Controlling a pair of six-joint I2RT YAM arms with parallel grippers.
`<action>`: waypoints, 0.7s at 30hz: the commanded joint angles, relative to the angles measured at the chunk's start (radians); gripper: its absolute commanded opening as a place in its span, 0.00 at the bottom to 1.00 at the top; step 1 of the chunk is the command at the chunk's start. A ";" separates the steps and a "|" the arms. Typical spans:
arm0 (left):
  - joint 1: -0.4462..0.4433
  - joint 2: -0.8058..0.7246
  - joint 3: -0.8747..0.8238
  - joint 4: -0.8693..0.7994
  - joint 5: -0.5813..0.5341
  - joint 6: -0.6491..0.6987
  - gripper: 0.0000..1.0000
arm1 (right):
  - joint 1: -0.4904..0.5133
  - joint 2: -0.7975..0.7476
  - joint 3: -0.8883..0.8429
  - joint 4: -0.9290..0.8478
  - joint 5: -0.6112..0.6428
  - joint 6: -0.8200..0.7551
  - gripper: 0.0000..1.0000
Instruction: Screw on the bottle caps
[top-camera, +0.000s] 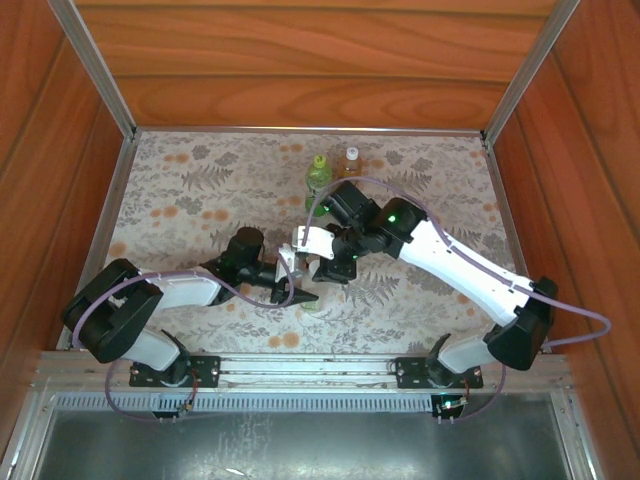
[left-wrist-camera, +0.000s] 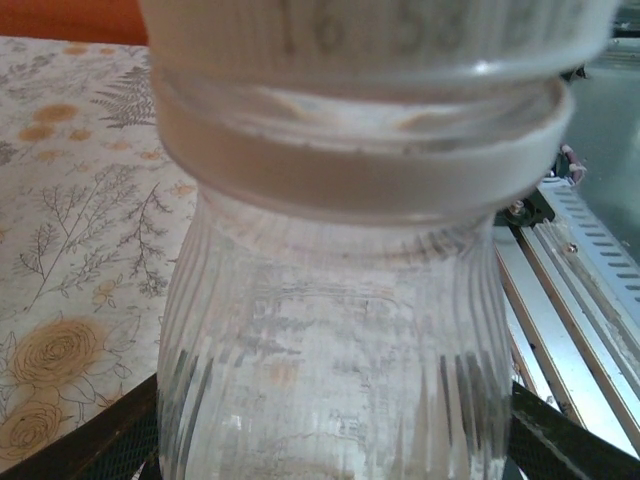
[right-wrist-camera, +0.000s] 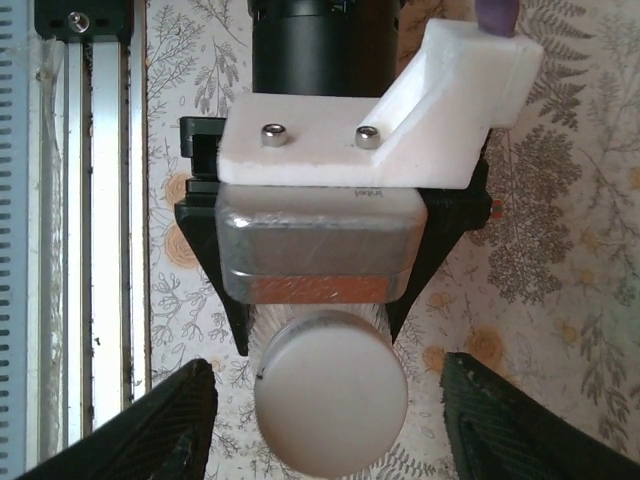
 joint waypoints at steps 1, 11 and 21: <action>0.005 0.010 -0.015 0.009 0.039 0.027 0.65 | -0.014 0.020 0.034 -0.067 -0.067 -0.065 0.58; 0.005 0.005 -0.016 0.010 0.032 0.027 0.65 | -0.022 0.052 0.053 -0.114 -0.102 -0.051 0.34; 0.004 -0.065 0.009 0.009 -0.272 -0.110 0.62 | -0.020 0.041 0.067 0.022 0.197 0.584 0.18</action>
